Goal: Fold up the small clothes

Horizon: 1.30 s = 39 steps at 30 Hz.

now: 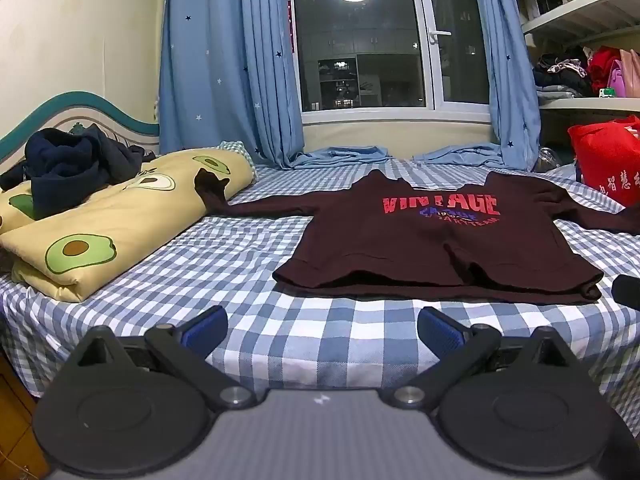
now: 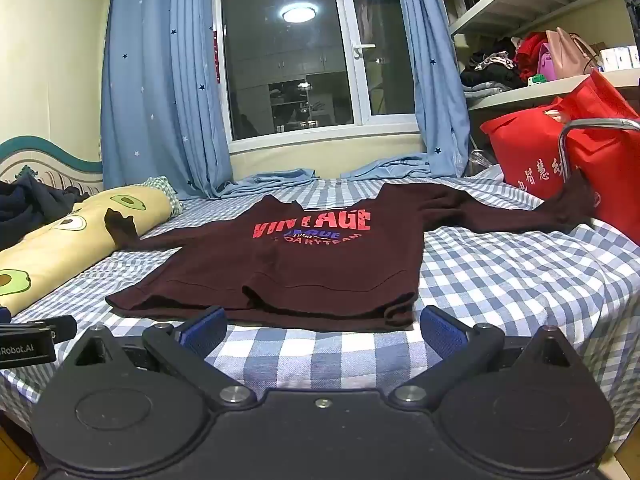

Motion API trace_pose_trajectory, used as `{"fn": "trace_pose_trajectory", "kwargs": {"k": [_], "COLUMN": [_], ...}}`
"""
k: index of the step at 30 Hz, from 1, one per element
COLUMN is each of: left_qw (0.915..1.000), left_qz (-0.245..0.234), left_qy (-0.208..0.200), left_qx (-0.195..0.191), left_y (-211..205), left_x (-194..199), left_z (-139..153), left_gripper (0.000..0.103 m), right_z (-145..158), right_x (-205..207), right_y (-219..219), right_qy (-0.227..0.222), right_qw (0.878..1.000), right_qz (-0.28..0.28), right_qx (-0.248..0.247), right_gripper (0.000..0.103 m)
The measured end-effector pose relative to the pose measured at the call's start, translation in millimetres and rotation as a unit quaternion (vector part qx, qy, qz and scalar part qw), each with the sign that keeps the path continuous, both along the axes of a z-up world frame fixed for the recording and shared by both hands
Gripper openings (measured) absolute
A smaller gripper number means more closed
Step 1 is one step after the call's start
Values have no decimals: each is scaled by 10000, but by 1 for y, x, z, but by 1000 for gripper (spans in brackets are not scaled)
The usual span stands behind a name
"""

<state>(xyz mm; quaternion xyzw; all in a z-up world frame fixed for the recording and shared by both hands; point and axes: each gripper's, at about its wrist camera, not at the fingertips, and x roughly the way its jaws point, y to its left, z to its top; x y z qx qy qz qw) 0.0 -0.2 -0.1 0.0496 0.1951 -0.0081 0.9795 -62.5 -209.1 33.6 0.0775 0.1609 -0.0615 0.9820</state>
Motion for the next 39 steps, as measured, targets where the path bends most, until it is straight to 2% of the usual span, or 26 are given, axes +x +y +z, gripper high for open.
{"fn": "trace_pose_trajectory", "kwargs": {"k": [39], "left_qw": [9998], "left_qz": [173], "left_qy": [38], "left_qx": [-50], "left_y": [6], "left_x": [-2], "left_z": [0], "left_gripper": [103], "right_z": [-1], "right_x": [-2], "right_y": [1], "right_qy": [60], "right_qw": [10000], "right_qz": [-49], "right_qx": [16], "right_gripper": [102]}}
